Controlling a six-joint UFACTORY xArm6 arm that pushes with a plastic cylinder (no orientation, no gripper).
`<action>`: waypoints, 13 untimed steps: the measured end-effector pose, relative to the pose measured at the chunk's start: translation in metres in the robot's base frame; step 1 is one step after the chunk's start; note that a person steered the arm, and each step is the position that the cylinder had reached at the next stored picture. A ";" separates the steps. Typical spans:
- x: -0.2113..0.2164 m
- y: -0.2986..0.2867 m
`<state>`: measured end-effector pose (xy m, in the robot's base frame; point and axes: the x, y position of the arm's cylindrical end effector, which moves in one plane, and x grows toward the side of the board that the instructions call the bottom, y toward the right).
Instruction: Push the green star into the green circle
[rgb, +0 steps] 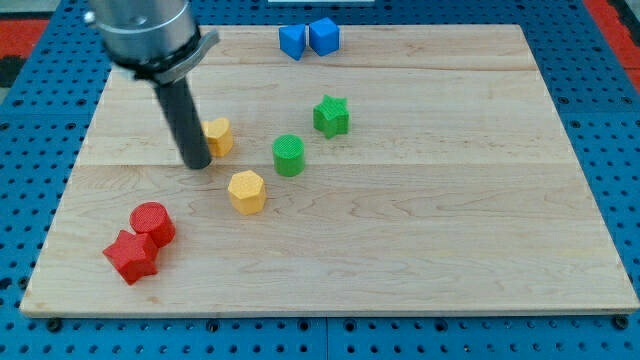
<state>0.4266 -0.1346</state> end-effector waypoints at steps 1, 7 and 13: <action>-0.035 0.030; -0.026 0.086; 0.046 0.087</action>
<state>0.4728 -0.0481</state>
